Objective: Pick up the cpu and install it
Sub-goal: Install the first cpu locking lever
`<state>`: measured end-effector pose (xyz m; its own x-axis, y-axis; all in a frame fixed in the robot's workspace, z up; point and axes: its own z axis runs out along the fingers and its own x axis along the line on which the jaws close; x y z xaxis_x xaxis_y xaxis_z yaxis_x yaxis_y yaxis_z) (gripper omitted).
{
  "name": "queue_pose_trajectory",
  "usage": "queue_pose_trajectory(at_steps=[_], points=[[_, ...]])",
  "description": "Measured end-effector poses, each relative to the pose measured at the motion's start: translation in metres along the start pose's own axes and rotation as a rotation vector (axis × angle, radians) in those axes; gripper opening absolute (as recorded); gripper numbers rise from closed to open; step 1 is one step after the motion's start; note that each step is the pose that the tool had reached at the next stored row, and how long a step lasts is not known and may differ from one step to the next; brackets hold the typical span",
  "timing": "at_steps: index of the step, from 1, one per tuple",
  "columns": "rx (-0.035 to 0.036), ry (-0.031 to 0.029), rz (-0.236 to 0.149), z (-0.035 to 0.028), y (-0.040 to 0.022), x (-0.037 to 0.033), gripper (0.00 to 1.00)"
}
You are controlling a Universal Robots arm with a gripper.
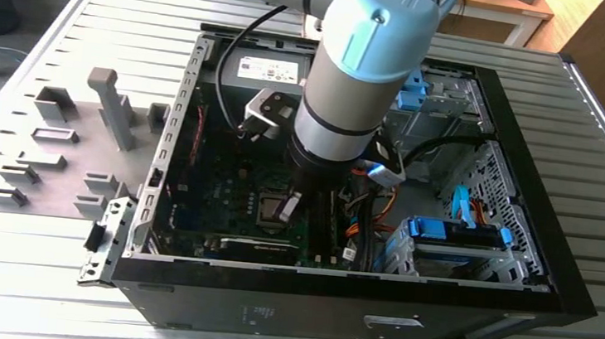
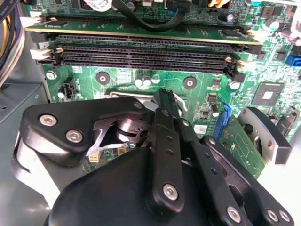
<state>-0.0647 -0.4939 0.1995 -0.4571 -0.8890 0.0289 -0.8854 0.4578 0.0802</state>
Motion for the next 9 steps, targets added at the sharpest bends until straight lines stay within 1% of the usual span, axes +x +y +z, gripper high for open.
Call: queue_pose_trajectory(at_steps=[9], points=[[-0.0002, -0.0005, 0.007, 0.0068, -0.001, 0.0007, 0.11]])
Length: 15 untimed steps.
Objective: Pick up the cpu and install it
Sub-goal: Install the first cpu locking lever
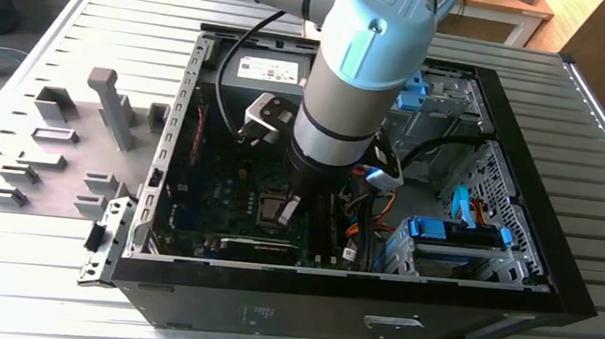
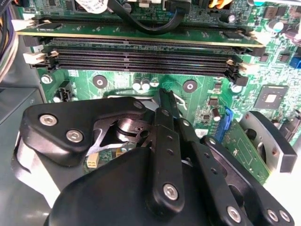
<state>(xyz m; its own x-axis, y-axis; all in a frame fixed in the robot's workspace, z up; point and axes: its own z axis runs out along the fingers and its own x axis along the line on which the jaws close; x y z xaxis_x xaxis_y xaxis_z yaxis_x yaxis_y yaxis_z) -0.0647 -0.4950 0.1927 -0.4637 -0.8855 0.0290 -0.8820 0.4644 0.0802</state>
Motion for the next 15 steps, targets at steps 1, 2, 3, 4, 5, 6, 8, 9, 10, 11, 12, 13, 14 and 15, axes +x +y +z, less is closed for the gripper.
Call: queue_pose_trajectory(at_steps=[1, 2, 3, 4, 5, 6, 8, 9, 10, 11, 12, 13, 14, 15], points=[[0.0, -0.0001, 0.001, 0.0004, -0.0001, 0.0001, 0.11], [-0.0001, -0.0002, 0.002, 0.0007, -0.0003, 0.0001, 0.11], [-0.0001, -0.0004, 0.003, 0.001, -0.0004, 0.0001, 0.11], [-0.0001, -0.0004, 0.004, 0.0012, -0.0007, 0.0001, 0.11], [-0.0002, -0.0005, 0.005, 0.0014, -0.001, 0.0002, 0.11], [-0.0003, -0.0007, 0.006, 0.0015, -0.0012, 0.0003, 0.11], [-0.0004, -0.0011, 0.007, 0.0017, -0.0016, 0.0009, 0.11], [-0.0006, -0.0014, 0.007, 0.0017, -0.0018, 0.0012, 0.11], [-0.0009, -0.002, 0.007, 0.0017, -0.002, 0.0016, 0.11], [-0.0014, -0.0028, 0.007, 0.0017, -0.0023, 0.0021, 0.11], [-0.0019, -0.0039, 0.007, 0.0018, -0.0026, 0.0027, 0.11], [-0.0024, -0.0049, 0.007, 0.0018, -0.0031, 0.0036, 0.11], [-0.0029, -0.0059, 0.007, 0.0019, -0.0036, 0.0045, 0.11], [-0.0035, -0.0069, 0.007, 0.0019, -0.004, 0.0055, 0.11]])
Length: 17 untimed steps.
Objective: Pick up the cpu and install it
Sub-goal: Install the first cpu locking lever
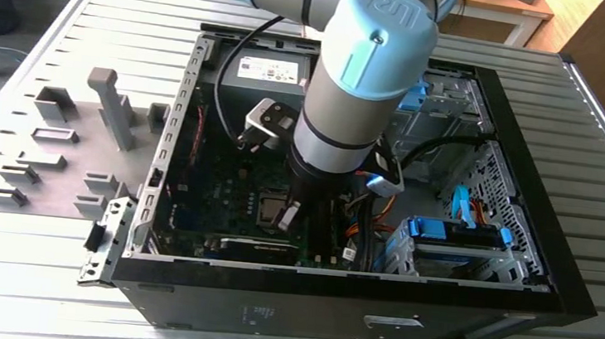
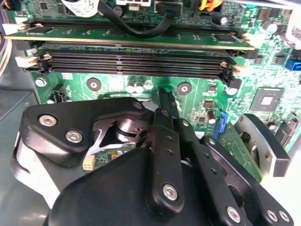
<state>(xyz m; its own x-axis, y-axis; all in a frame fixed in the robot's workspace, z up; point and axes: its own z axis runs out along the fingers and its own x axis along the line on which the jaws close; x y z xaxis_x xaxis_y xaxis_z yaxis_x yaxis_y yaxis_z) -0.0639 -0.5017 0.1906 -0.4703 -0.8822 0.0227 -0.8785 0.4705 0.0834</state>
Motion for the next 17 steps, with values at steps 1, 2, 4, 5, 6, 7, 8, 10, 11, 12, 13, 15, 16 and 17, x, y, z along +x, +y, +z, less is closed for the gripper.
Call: queue_pose_trajectory(at_steps=[1, 2, 4, 5, 6, 7, 8, 10, 11, 12, 13, 15, 16, 17], points=[[-0.0005, -0.001, 0.0, 0.0, -0.0005, 0.0009, 0.11], [-0.0008, -0.0016, 0.0, 0.0001, -0.001, 0.0017, 0.11], [-0.0013, -0.0024, 0.001, 0.0003, -0.0015, 0.0028, 0.11], [-0.0014, -0.0026, 0.002, 0.0004, -0.0018, 0.0033, 0.11], [-0.0016, -0.0027, 0.002, 0.0005, -0.002, 0.0037, 0.11], [-0.0016, -0.0028, 0.003, 0.0007, -0.0022, 0.0041, 0.11], [-0.0016, -0.0029, 0.004, 0.0009, -0.0023, 0.0043, 0.11], [-0.0016, -0.003, 0.006, 0.0011, -0.0025, 0.0045, 0.11], [-0.0016, -0.0031, 0.007, 0.0012, -0.0025, 0.0045, 0.11], [-0.0016, -0.0031, 0.008, 0.0013, -0.0025, 0.0045, 0.11], [-0.0017, -0.0033, 0.008, 0.0013, -0.0026, 0.0046, 0.11], [-0.0017, -0.0034, 0.009, 0.0013, -0.0026, 0.0045, 0.11], [-0.0017, -0.0034, 0.009, 0.0014, -0.0026, 0.0045, 0.11], [-0.0017, -0.0034, 0.009, 0.0013, -0.0026, 0.0045, 0.11]])
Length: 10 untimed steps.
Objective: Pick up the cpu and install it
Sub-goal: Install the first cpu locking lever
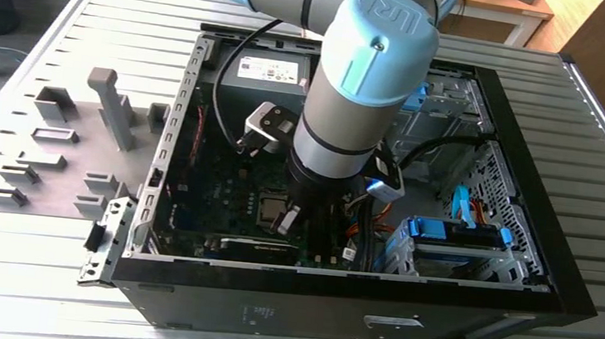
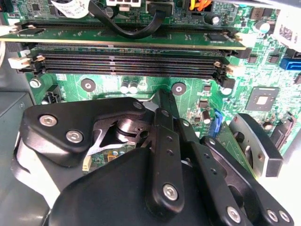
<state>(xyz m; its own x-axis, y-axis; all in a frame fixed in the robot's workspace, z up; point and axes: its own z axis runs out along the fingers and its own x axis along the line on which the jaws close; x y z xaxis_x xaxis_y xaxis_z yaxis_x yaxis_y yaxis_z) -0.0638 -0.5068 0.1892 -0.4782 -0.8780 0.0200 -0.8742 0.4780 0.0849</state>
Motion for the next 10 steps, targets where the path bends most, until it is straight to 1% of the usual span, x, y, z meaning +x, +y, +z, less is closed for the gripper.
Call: queue_pose_trajectory(at_steps=[2, 4, 5, 6, 8, 10], points=[[-0.0005, -0.0009, 0.0, 0.0, 0.0, 0.0, 0.11], [-0.0028, -0.0057, -0.001, -0.0016, 0.0001, -0.0001, 0.11], [-0.0045, -0.0091, -0.001, -0.0031, 0.0003, -0.0001, 0.11], [-0.0058, -0.0112, -0.001, -0.005, 0.0005, 0.0, 0.11], [-0.008, -0.0149, -0.001, -0.0088, 0.0008, 0.0001, 0.11], [-0.0095, -0.0178, -0.002, -0.0112, 0.0011, -0.0001, 0.11]])
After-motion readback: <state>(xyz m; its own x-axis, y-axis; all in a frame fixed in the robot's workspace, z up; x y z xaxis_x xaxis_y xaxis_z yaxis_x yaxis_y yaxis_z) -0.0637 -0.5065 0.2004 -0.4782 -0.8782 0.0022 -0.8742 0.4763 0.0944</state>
